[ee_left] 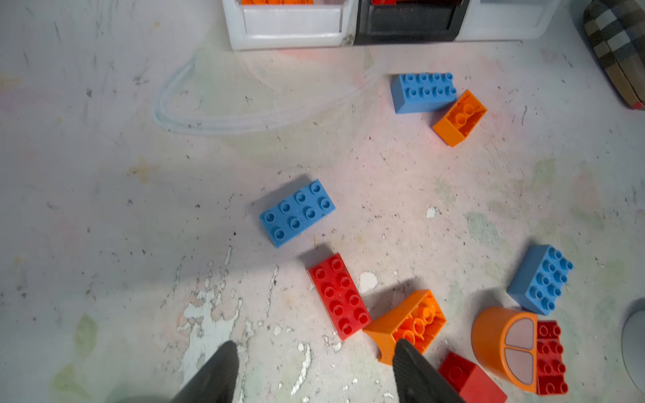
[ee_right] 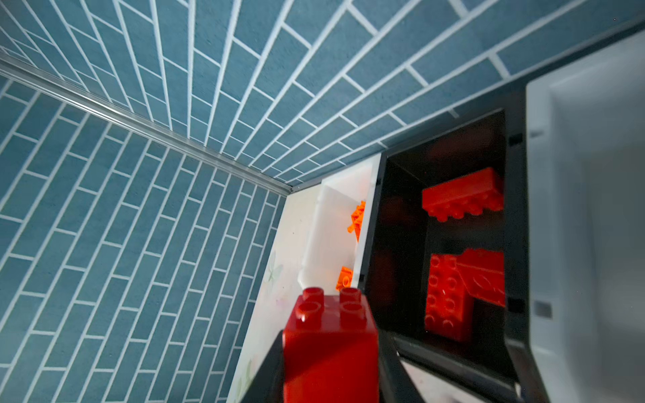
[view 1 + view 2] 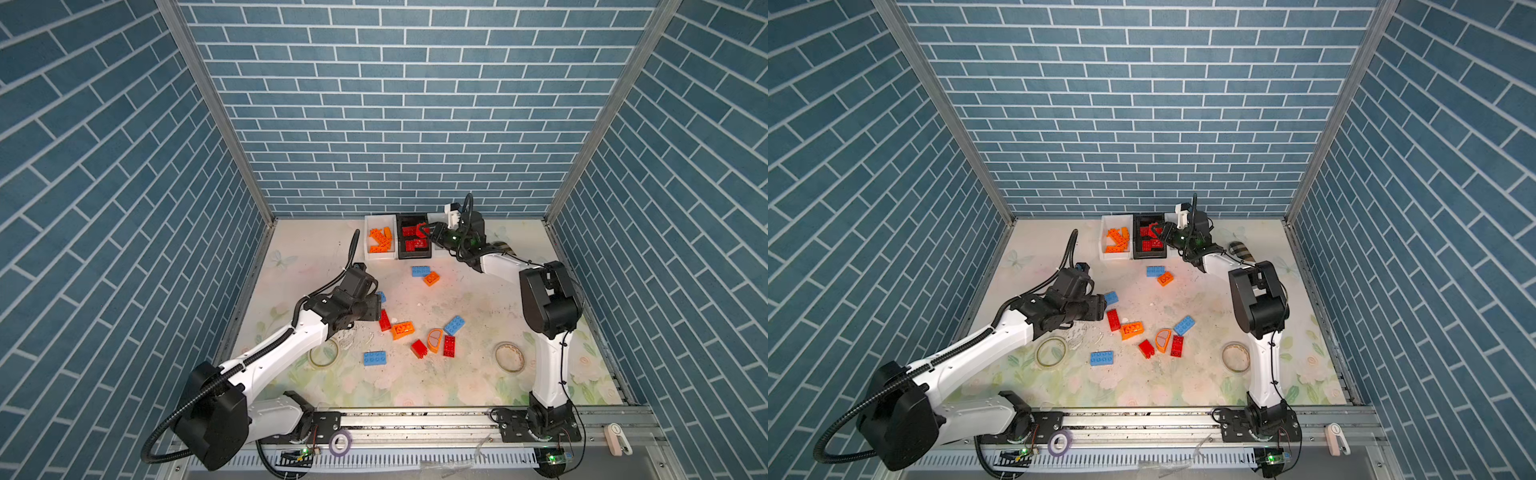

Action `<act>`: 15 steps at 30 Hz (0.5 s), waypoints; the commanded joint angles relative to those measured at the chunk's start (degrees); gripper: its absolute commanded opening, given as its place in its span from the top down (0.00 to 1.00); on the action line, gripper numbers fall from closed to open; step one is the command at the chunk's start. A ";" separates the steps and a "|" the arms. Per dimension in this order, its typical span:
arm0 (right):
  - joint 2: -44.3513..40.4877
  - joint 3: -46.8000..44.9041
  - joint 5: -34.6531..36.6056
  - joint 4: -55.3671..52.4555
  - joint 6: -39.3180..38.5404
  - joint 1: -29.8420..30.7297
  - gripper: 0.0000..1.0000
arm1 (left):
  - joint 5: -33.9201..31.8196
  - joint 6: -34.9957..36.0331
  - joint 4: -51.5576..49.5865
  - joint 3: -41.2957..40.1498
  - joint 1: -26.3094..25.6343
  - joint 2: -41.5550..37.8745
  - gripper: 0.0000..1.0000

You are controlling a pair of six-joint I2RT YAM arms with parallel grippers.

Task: Sort the legos into containers by color
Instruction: Place the lego in the container.

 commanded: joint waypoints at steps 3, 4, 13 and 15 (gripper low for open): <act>5.76 7.37 -0.06 0.71 1.80 -0.92 0.74 | -2.96 -5.53 -3.99 -2.97 -2.76 -2.89 0.26; 6.97 8.87 0.26 0.11 1.65 -1.09 0.74 | -3.11 -6.38 -4.29 -3.53 -3.34 -3.32 0.26; 14.60 20.15 1.45 -8.50 -1.77 -1.45 0.66 | -3.73 -12.73 -4.94 -9.35 -9.73 -5.35 0.21; 15.35 21.29 1.99 -9.82 -2.50 -1.46 0.64 | -3.51 -13.91 -5.17 -10.19 -10.70 -5.24 0.20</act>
